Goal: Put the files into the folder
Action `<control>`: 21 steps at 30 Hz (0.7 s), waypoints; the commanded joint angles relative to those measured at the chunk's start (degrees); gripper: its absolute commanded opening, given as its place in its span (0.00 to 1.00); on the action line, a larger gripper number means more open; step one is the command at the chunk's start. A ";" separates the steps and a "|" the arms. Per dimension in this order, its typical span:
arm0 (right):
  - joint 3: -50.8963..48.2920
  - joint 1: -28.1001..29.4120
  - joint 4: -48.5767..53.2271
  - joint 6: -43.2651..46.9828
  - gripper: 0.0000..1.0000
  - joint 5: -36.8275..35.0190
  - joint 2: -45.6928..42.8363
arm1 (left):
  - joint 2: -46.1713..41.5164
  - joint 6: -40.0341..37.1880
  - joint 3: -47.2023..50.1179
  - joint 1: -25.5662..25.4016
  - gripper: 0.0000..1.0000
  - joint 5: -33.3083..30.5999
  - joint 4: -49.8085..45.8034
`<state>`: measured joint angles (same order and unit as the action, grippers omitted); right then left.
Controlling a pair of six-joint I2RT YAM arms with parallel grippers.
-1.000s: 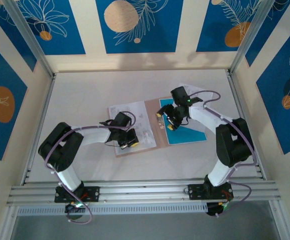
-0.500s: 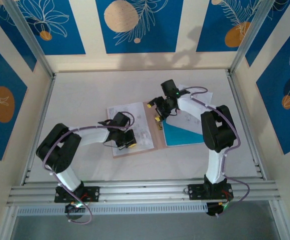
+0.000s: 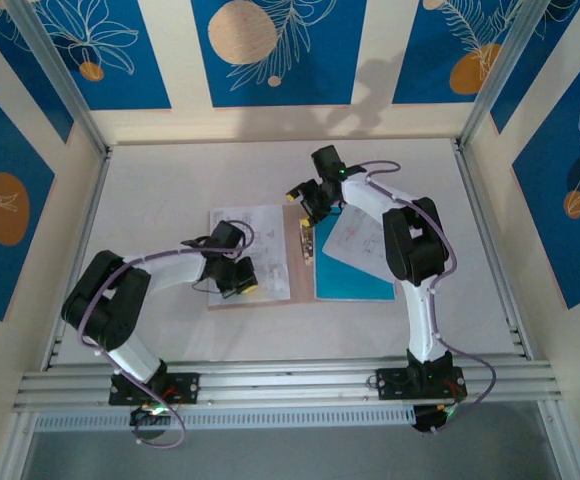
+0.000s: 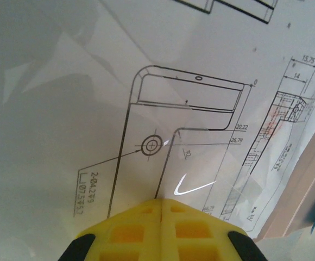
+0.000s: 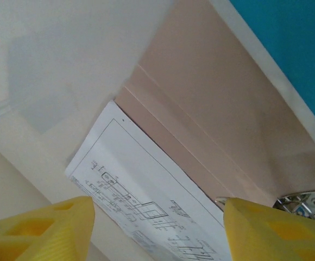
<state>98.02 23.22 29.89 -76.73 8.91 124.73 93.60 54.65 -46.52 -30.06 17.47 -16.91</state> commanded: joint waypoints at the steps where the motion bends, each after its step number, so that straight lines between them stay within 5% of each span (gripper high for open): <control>1: 4.98 -0.62 4.20 4.21 0.65 0.98 -0.97 | -0.17 -2.47 0.73 1.64 0.00 -3.32 -5.89; 7: -6.04 -2.73 3.98 7.88 0.66 -1.89 -12.09 | -1.85 -3.15 -2.43 1.48 0.00 -3.41 -7.81; 12: -25.86 -8.55 0.22 6.31 0.62 -1.19 -23.40 | -3.38 -3.28 -6.09 0.44 0.19 -0.30 -7.17; 21: -36.79 -15.66 -0.17 3.30 0.47 1.07 -26.67 | 5.41 0.84 -12.58 -9.92 0.29 9.68 2.67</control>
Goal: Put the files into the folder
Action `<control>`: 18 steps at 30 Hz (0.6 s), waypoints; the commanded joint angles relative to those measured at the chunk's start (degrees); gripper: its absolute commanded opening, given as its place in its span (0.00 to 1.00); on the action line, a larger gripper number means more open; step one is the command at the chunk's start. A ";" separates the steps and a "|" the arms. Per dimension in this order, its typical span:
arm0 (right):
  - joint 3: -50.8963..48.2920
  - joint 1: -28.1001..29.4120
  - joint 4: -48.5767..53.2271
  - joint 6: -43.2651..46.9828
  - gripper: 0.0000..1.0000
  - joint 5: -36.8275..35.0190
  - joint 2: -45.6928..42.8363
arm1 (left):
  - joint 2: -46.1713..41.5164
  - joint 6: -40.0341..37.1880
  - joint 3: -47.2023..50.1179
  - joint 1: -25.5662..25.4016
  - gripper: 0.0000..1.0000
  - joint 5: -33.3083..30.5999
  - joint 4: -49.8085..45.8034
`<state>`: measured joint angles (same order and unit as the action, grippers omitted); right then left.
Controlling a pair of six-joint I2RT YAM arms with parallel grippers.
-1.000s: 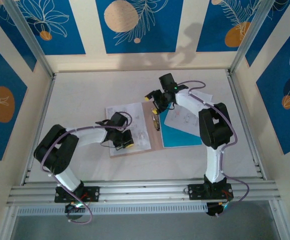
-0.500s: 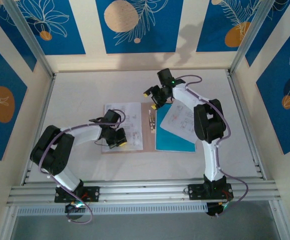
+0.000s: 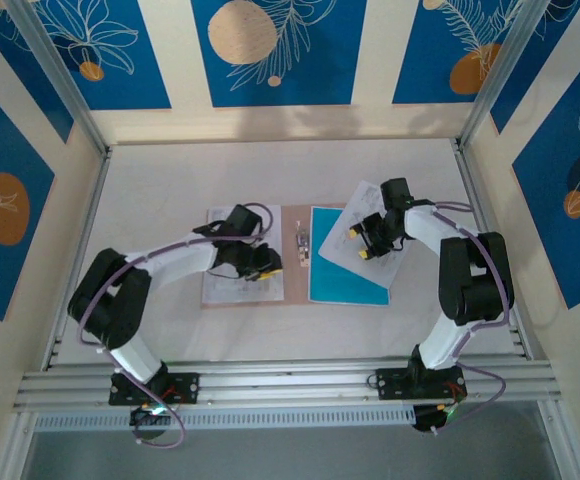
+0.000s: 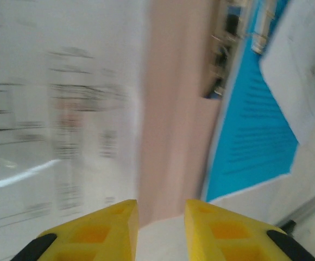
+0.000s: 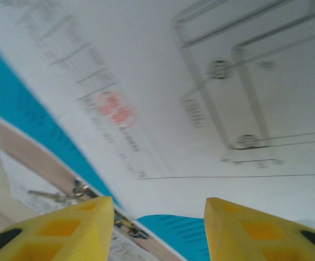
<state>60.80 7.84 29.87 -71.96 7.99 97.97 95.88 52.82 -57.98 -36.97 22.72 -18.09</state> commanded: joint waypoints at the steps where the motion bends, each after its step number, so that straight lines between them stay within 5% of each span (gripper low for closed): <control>1: 0.75 -0.49 -0.08 -1.80 0.46 2.39 0.74 | 4.02 3.89 -1.13 -3.95 0.30 4.75 5.38; 18: 5.52 -1.68 6.52 -0.39 0.37 3.62 8.63 | 11.48 13.28 -2.07 -11.96 0.33 2.00 14.35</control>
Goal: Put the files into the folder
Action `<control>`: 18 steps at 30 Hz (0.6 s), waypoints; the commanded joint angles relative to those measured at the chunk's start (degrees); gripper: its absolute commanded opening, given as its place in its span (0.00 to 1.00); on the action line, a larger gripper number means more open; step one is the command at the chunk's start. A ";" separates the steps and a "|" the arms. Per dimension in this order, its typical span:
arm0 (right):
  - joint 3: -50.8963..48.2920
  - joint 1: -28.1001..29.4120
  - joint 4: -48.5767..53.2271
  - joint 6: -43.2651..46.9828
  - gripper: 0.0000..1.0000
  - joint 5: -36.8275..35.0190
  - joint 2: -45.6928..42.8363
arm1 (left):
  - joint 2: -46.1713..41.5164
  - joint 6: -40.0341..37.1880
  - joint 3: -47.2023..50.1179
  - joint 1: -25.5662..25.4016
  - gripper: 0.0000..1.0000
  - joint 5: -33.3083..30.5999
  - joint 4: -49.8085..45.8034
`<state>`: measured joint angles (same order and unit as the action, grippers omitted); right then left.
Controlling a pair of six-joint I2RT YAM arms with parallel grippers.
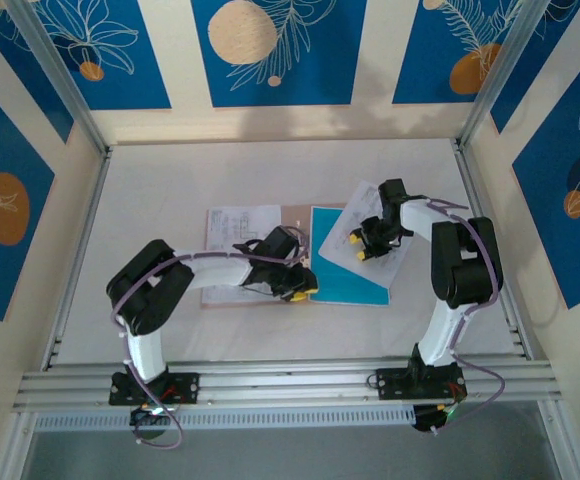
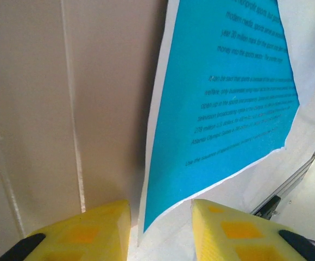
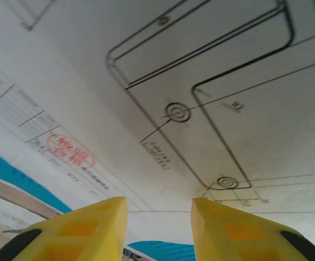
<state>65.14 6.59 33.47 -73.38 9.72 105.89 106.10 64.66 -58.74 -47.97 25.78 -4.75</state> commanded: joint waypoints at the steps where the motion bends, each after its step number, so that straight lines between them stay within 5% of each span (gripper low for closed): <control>1: 1.05 -0.57 3.00 1.18 0.37 2.02 0.81 | 1.30 1.55 -1.26 -1.07 0.32 -1.30 1.22; 11: 1.40 -0.75 4.76 4.93 0.34 3.65 1.71 | 2.11 2.22 -1.31 -1.52 0.05 -2.13 2.56; 18: 0.34 -0.92 10.71 15.01 0.31 4.71 2.30 | 1.74 3.71 0.37 -1.52 0.06 -2.99 3.85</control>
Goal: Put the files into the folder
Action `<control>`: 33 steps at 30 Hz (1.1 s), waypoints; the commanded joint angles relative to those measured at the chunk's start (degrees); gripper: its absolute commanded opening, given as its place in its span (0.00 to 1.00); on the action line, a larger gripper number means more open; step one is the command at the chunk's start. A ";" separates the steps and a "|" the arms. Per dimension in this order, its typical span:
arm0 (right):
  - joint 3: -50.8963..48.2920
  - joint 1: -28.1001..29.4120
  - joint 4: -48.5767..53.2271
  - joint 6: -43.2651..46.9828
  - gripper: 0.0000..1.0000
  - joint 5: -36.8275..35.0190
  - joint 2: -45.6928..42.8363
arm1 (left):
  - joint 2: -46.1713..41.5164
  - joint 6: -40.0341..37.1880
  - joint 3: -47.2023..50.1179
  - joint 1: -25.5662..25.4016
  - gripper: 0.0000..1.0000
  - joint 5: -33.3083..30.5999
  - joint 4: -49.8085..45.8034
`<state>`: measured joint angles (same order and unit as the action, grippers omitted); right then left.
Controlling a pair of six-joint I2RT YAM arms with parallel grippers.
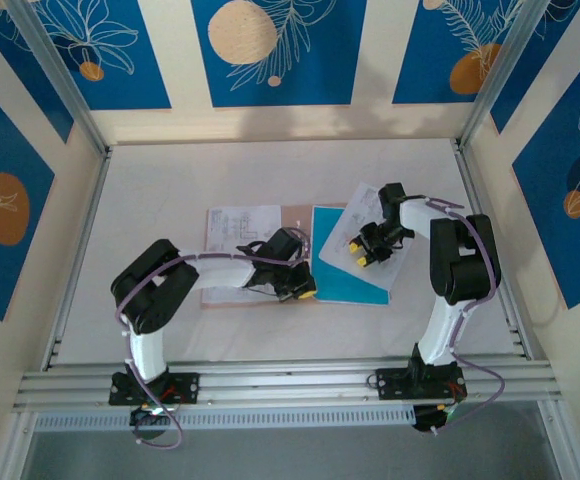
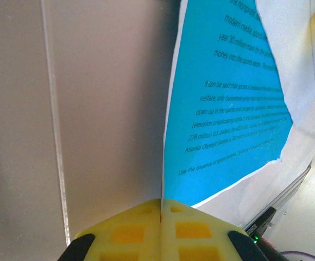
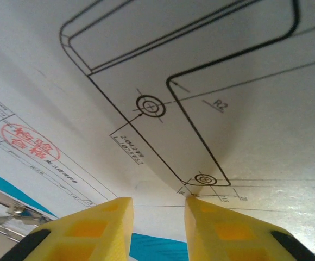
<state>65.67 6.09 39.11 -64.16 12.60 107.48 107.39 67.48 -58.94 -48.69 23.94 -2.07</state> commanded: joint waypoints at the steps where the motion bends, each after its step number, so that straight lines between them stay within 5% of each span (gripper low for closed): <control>1: -0.66 -0.46 5.44 7.24 0.31 2.11 0.54 | 0.36 1.00 0.82 -0.80 0.08 -1.31 1.32; 17: -1.77 3.09 10.96 21.21 0.29 2.89 0.02 | 0.87 2.30 0.90 -0.80 0.34 -2.15 1.97; 33: -5.31 6.57 15.01 29.00 0.28 -1.35 -4.34 | 0.84 2.30 0.75 -0.66 0.36 -2.76 1.80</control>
<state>62.13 12.43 51.57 -37.26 13.85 106.13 107.44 70.02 -58.59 -48.80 22.22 0.05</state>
